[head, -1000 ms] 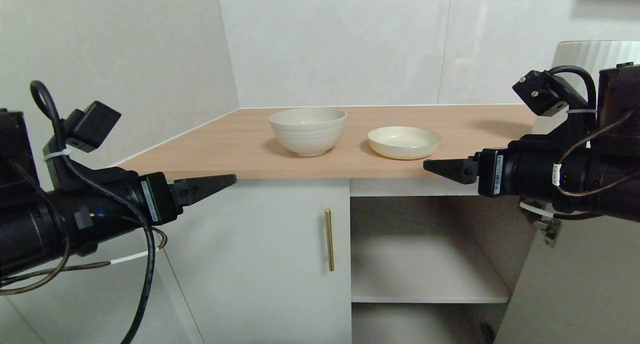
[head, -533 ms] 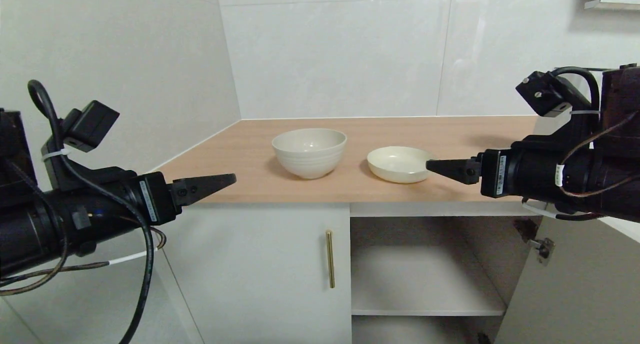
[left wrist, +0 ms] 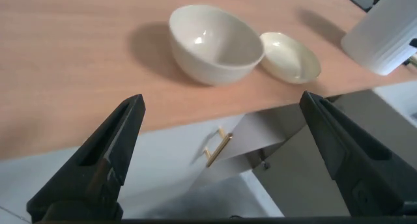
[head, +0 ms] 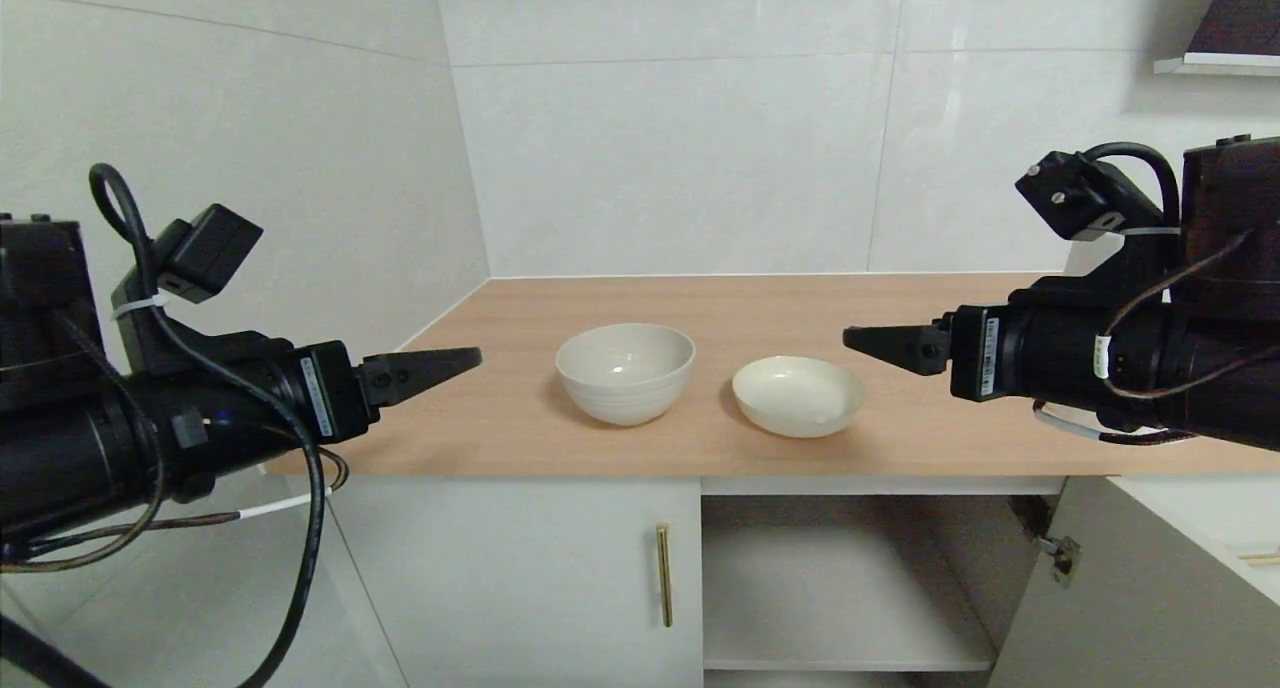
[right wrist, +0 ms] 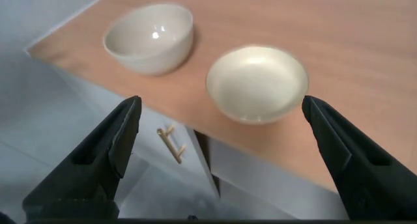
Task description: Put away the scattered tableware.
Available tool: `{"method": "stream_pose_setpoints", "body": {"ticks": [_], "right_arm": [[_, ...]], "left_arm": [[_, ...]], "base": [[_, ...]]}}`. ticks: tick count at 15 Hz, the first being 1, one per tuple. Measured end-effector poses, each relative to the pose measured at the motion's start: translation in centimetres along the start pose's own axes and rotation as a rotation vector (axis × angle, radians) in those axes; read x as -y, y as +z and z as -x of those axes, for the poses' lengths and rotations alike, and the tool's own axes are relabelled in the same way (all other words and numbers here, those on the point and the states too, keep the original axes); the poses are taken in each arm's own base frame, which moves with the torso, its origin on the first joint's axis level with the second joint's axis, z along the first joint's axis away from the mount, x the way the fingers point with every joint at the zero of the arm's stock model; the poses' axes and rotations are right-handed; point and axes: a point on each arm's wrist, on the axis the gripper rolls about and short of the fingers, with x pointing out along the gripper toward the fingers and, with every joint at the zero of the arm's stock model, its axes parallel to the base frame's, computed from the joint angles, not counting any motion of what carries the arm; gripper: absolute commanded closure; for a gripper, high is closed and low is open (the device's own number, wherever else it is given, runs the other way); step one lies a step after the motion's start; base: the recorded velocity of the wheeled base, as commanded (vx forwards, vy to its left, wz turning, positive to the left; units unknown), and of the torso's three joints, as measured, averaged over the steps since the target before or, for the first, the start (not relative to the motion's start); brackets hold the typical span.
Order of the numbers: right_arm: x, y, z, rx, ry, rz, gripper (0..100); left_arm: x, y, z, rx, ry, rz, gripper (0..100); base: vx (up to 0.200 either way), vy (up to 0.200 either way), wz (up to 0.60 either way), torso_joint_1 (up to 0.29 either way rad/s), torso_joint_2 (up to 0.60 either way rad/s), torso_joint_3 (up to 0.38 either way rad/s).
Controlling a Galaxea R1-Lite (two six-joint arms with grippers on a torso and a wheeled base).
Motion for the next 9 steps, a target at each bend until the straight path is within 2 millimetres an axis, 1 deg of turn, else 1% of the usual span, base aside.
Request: {"method": "stream_pose_setpoints", "body": {"ticks": [3,6,7,9], "right_arm": [[0.2,0.1,-0.9,0.032,-0.005,-0.002,0],[0.9,0.2,-2.8,0.030,-0.095,-0.011,0],[1.1,0.2,-3.4,-0.005,-0.158,-0.013,0],[1.3,0.3,-4.3,-0.080,-0.223,-0.055,0]], "left_arm": [[0.0,0.8,-1.0,-0.012,0.011,0.019,0],[0.1,2.2,-2.1,-0.127,0.059,0.108,0],[0.3,2.9,-2.4,-0.173,0.079,0.142,0],[0.6,3.4,-3.2,-0.259,0.116,0.198,0]], "base": [[0.000,0.000,0.00,0.066,-0.16,-0.093],[0.000,0.000,0.00,0.000,0.00,0.000],[0.000,0.000,0.00,0.000,0.00,0.000],[0.000,0.000,0.00,0.000,0.00,0.000]]}}
